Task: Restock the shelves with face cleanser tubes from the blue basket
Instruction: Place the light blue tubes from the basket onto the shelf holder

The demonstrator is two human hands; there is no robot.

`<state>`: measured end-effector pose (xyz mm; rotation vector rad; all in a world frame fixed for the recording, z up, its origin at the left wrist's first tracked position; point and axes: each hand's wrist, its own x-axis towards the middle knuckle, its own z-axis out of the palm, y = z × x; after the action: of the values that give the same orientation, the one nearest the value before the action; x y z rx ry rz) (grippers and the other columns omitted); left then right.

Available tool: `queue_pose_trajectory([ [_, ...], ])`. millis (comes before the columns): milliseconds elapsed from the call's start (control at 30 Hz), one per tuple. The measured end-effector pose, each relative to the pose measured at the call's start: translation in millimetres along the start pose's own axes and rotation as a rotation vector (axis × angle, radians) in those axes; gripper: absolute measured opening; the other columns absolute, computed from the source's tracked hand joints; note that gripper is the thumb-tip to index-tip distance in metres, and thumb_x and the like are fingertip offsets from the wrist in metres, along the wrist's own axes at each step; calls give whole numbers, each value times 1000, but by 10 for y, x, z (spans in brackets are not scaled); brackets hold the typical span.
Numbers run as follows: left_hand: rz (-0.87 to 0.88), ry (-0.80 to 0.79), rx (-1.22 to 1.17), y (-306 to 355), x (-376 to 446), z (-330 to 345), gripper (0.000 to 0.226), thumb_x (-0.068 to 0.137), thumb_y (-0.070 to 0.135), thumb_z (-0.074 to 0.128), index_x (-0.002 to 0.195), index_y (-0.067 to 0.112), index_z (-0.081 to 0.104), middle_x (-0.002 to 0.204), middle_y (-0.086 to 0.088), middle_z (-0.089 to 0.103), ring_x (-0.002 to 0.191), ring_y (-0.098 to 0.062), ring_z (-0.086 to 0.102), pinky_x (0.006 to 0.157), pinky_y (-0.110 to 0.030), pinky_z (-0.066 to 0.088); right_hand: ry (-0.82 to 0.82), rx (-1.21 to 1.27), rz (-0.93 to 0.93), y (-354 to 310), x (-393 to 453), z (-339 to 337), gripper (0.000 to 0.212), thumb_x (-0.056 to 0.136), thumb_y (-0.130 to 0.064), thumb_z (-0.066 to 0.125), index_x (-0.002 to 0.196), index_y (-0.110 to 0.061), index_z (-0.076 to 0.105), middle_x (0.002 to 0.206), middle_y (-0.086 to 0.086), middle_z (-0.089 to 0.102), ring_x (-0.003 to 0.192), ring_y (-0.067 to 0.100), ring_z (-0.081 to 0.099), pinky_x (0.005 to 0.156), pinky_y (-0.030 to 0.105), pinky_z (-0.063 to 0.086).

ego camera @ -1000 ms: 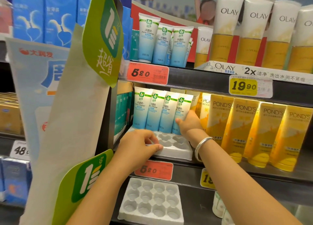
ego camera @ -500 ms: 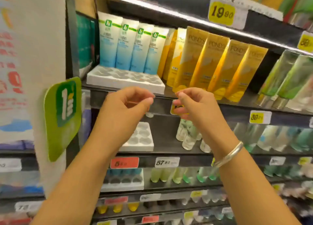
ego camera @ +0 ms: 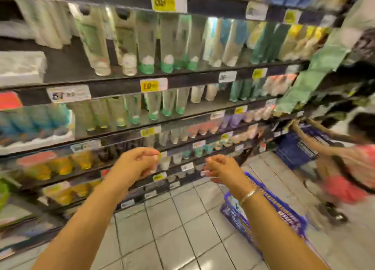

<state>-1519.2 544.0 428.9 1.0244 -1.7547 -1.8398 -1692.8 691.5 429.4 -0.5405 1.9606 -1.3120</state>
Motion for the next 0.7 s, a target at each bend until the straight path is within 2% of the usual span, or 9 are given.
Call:
queue_pose_trajectory([
  [100,-133,-55,-46,-458,-193,778,12,89,11,58,88,20,66,74,4,67,68,-8,61,61,-19,48,45,35,155,639,-295,-676,12,96,-17,45,87,-12,52,76,6,55,62,13,52,56,20,39],
  [200,-280,-120,-97,-880,-487,1527,10,89,13,59,87,20,66,72,6,69,70,-11,63,69,-25,49,94,144,294,1272,-658,-1333,21,96,-12,44,77,-15,49,71,6,51,57,12,46,45,13,36],
  [267,-339,-155,-97,-1036,-598,1985,10,89,13,59,87,20,66,73,5,68,72,-12,63,68,-25,48,164,210,347,1605,-845,-1755,23,96,-10,44,74,-15,49,69,7,50,58,13,46,44,13,36],
  [500,-433,-304,-13,-1320,-550,3382,11,85,11,63,91,17,69,80,2,69,74,-12,64,67,-23,49,385,382,516,2595,-1131,-2965,9,92,-11,50,98,-8,56,80,9,59,65,19,54,61,26,41],
  [600,-455,-397,41,-1397,-225,3946,10,85,12,63,92,17,68,81,1,69,78,-12,64,71,-25,49,467,408,583,2904,-1034,-3305,6,92,-13,52,88,-11,56,76,7,59,61,16,55,56,23,42],
  [700,-497,-457,89,-1515,218,4542,11,87,10,60,97,11,64,81,-2,65,74,-13,61,69,-24,48,535,419,626,3176,-827,-3605,16,92,-12,52,76,-15,54,70,5,58,52,11,55,54,21,39],
])
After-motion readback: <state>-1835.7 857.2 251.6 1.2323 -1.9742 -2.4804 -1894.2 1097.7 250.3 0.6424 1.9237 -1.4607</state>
